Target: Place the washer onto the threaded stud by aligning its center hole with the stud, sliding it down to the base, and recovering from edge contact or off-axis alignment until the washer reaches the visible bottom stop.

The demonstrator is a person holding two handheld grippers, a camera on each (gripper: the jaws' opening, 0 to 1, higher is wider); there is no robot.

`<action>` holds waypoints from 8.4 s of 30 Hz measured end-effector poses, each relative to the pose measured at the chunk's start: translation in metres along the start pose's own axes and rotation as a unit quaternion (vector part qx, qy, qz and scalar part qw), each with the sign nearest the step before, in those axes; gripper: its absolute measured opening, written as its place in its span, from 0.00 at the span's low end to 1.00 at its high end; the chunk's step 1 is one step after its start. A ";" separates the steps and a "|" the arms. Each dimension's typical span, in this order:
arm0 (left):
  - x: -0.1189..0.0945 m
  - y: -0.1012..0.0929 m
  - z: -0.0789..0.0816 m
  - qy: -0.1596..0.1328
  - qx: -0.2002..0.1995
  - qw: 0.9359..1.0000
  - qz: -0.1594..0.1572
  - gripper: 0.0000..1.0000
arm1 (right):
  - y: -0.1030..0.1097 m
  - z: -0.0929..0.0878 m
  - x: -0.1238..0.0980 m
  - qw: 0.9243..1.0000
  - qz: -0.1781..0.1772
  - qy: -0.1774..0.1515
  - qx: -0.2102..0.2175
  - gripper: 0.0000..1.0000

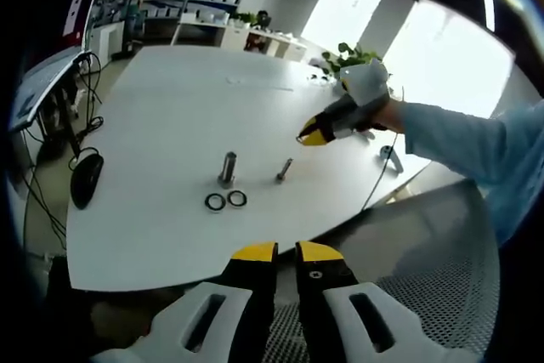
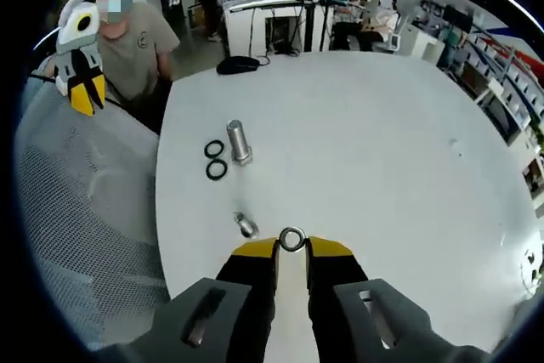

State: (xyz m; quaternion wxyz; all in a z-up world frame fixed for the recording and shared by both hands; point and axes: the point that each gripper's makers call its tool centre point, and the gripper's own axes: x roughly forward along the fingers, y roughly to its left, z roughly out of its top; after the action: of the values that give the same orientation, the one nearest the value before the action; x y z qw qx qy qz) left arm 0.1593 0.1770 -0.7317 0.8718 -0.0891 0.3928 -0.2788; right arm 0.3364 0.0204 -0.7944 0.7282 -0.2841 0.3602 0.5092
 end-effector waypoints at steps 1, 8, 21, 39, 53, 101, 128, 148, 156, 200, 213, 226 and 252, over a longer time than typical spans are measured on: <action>0.000 0.000 0.000 -0.001 0.000 1.000 0.000 0.06 | 0.001 0.002 -0.001 1.000 0.000 -0.001 -0.002 0.14; -0.001 -0.001 0.002 -0.009 0.000 1.000 -0.003 0.06 | 0.018 0.016 -0.005 1.000 0.007 -0.010 -0.014 0.14; -0.002 -0.001 0.006 -0.024 -0.005 1.000 -0.004 0.06 | 0.039 0.017 0.006 0.999 0.021 0.007 -0.036 0.14; -0.002 -0.001 0.005 -0.021 -0.005 1.000 -0.002 0.06 | 0.044 0.004 0.020 0.999 0.028 0.021 -0.029 0.14; -0.002 -0.001 0.006 -0.023 -0.006 1.000 -0.002 0.06 | 0.042 0.005 0.026 0.999 0.030 0.026 -0.030 0.14; 0.000 0.000 0.004 -0.014 -0.007 1.000 -0.003 0.06 | 0.086 0.040 0.089 0.980 0.085 0.044 -0.174 0.13; 0.000 0.000 0.004 -0.013 -0.008 1.000 -0.002 0.06 | 0.085 0.033 0.114 0.938 0.078 0.121 -0.315 0.09; 0.000 0.000 0.003 -0.008 -0.004 1.000 -0.004 0.06 | 0.034 0.026 0.071 0.998 0.044 -0.035 -0.001 0.08; 0.000 -0.001 0.003 -0.006 -0.003 1.000 -0.005 0.06 | 0.023 0.012 0.065 0.999 0.019 -0.033 0.016 0.08; 0.003 -0.020 -0.001 0.010 0.034 0.998 -0.056 0.02 | 0.147 0.065 -0.140 0.936 -0.047 -0.250 0.245 0.56; 0.001 -0.031 0.009 -0.020 0.060 0.994 -0.086 0.00 | 0.156 0.049 -0.146 0.934 -0.145 -0.245 0.217 0.56; 0.000 -0.037 0.001 -0.004 0.069 0.992 -0.108 0.00 | 0.162 0.050 -0.123 0.954 -0.141 -0.192 0.183 0.54; 0.000 -0.038 0.000 -0.003 0.065 0.991 -0.114 0.01 | 0.164 0.080 -0.103 0.985 -0.018 -0.130 0.111 0.51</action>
State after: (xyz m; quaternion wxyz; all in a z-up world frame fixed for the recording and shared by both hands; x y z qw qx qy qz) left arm 0.1433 0.1455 -0.7174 0.8392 -0.0775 0.3587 -0.4014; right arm 0.1768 0.0805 -0.6718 0.8052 -0.1393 0.3113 0.4852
